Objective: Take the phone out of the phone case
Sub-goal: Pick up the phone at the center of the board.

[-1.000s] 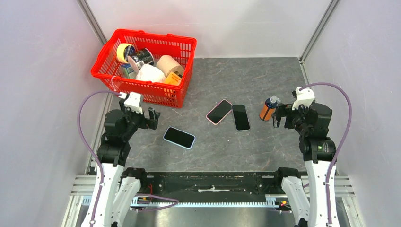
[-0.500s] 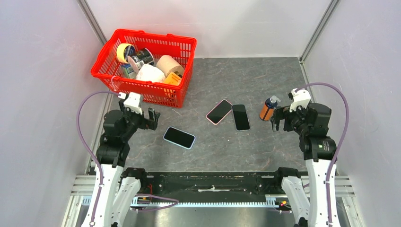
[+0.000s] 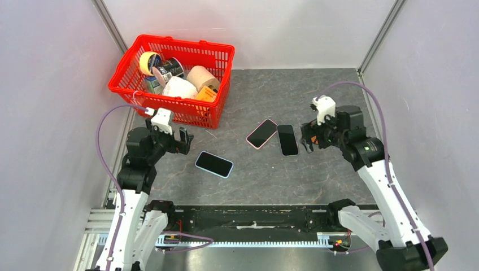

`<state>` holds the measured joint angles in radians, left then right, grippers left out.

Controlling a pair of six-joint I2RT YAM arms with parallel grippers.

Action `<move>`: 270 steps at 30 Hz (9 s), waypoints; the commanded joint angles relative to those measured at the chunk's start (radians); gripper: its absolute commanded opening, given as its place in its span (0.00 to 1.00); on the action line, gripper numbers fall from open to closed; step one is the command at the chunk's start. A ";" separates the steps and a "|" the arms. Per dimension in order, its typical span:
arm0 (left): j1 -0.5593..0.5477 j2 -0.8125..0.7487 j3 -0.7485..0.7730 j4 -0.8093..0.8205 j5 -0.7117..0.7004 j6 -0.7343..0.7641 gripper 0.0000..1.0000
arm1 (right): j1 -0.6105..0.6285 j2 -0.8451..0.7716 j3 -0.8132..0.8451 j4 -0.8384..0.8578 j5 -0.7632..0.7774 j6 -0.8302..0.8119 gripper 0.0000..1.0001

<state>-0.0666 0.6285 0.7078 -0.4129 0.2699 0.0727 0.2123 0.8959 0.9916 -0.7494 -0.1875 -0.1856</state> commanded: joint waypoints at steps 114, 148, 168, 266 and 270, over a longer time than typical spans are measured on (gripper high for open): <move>0.020 0.014 -0.024 0.056 0.110 0.034 0.99 | 0.159 0.850 0.178 0.217 0.191 0.277 0.25; -0.317 0.621 0.642 -0.114 0.358 -0.284 0.98 | 0.486 0.476 0.480 0.052 -0.010 -0.096 0.01; -0.403 0.821 0.693 -0.062 0.481 -0.411 0.78 | 0.550 0.498 0.528 0.042 0.054 -0.108 0.00; -0.309 0.497 0.613 0.062 0.700 -0.222 0.02 | 0.267 0.413 0.633 -0.098 -0.540 -0.012 0.85; -0.310 0.466 0.568 0.095 0.700 -0.257 0.02 | 0.269 0.465 0.660 -0.125 -0.664 0.004 0.81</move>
<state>-0.3790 1.1351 1.3029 -0.4080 0.9207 -0.1814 0.4805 1.3113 1.6039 -0.8509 -0.6613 -0.1776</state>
